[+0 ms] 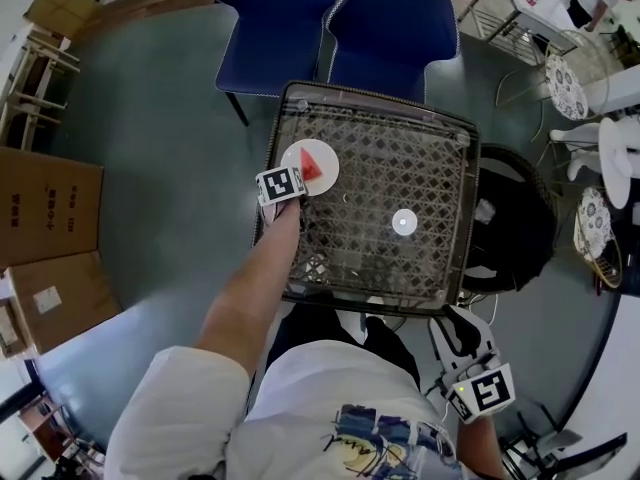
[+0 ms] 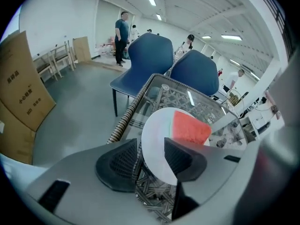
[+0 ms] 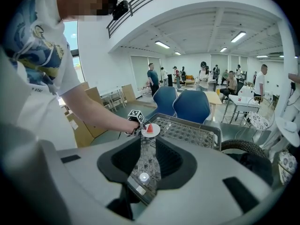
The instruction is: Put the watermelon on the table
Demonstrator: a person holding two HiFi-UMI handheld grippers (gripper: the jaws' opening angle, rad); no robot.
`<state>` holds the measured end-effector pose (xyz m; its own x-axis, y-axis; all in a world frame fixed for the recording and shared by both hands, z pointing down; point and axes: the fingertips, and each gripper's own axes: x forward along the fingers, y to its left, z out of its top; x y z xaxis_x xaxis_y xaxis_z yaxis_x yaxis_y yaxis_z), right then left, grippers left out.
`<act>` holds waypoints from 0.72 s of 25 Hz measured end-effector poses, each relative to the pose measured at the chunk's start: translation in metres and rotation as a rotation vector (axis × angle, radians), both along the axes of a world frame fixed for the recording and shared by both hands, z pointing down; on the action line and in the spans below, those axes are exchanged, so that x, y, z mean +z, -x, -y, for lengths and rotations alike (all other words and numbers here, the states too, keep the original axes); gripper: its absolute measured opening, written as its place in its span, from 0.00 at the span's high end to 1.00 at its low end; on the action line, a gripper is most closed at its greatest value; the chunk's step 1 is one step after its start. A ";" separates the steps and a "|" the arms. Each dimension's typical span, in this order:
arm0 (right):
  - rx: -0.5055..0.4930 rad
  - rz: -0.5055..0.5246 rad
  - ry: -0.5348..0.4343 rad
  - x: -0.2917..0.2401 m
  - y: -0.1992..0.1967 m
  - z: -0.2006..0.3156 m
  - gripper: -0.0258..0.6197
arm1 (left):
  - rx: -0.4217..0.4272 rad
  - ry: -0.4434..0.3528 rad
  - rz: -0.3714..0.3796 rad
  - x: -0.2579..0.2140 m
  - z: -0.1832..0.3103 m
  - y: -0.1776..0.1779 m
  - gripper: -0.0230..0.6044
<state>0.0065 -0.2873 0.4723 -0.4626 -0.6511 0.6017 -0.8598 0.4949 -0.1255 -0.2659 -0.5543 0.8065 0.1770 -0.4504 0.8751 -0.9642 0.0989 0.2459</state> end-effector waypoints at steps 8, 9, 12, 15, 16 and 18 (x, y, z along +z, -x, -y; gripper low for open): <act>-0.088 0.025 -0.063 0.002 -0.016 -0.005 0.80 | -0.029 -0.097 -0.016 -0.043 -0.024 0.009 0.70; -0.108 0.032 -0.073 0.001 -0.018 -0.007 0.80 | -0.031 -0.116 -0.018 -0.053 -0.031 0.010 0.70; -0.192 0.037 -0.113 -0.005 -0.026 -0.013 0.80 | -0.037 -0.191 -0.058 -0.089 -0.059 0.007 0.70; -0.259 0.045 -0.149 -0.011 -0.047 -0.027 0.80 | -0.007 -0.271 -0.124 -0.128 -0.105 -0.010 0.70; -0.278 0.045 -0.156 -0.012 -0.057 -0.033 0.80 | 0.015 -0.292 -0.132 -0.140 -0.123 -0.020 0.71; -0.314 0.042 -0.166 -0.011 -0.077 -0.042 0.81 | 0.045 -0.329 -0.143 -0.162 -0.162 -0.039 0.78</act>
